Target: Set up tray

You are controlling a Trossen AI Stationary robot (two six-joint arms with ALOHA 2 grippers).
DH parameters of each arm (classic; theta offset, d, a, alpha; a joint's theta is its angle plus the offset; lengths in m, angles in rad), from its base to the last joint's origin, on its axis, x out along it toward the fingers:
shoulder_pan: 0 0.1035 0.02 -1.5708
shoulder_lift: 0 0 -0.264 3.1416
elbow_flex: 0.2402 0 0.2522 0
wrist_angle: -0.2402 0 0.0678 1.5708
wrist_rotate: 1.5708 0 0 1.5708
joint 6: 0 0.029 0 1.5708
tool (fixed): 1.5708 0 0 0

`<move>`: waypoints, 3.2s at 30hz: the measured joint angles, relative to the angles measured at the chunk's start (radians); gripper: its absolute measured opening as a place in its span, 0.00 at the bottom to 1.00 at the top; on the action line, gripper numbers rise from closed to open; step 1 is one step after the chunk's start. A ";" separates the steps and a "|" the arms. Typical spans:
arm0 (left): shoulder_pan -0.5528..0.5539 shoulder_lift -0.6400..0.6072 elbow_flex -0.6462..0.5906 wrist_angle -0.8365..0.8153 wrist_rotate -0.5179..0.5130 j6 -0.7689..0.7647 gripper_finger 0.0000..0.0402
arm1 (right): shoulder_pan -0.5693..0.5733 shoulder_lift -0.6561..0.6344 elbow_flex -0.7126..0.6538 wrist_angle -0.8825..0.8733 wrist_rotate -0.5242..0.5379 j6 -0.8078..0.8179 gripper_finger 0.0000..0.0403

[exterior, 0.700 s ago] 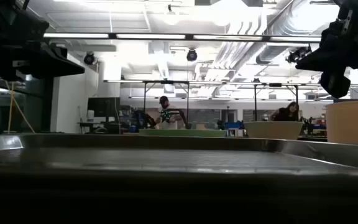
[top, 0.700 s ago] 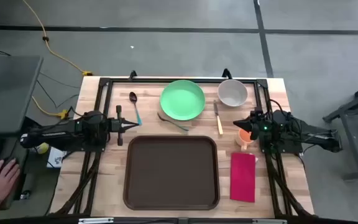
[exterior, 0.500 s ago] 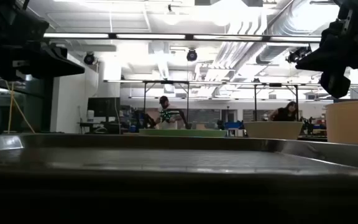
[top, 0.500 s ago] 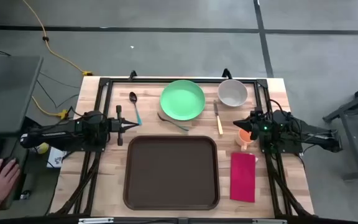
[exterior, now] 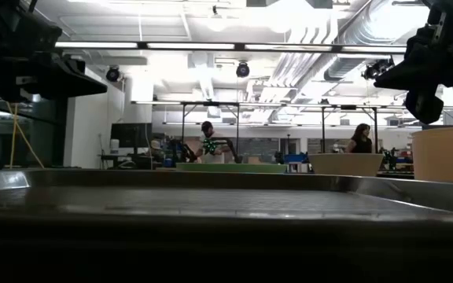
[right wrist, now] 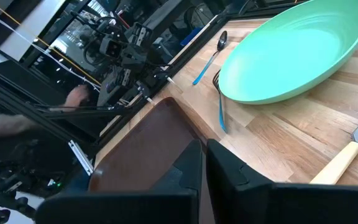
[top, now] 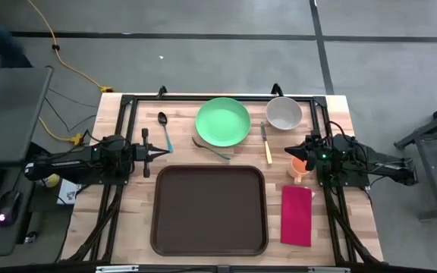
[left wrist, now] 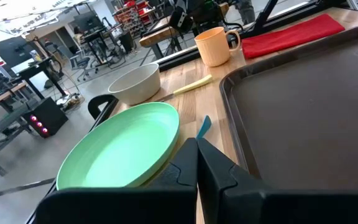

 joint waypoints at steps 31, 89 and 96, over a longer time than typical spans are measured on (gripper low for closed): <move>0.000 0.000 0.000 0.000 0.000 0.000 0.08 | 0.000 0.000 0.000 0.000 0.000 0.000 0.00; 0.000 0.000 -0.001 0.054 -0.156 -0.482 0.08 | 0.000 0.000 0.000 0.067 0.124 -0.037 0.00; 0.000 0.000 -0.001 0.055 -0.160 -0.480 0.08 | 0.000 0.008 0.045 0.112 -0.026 -0.051 0.00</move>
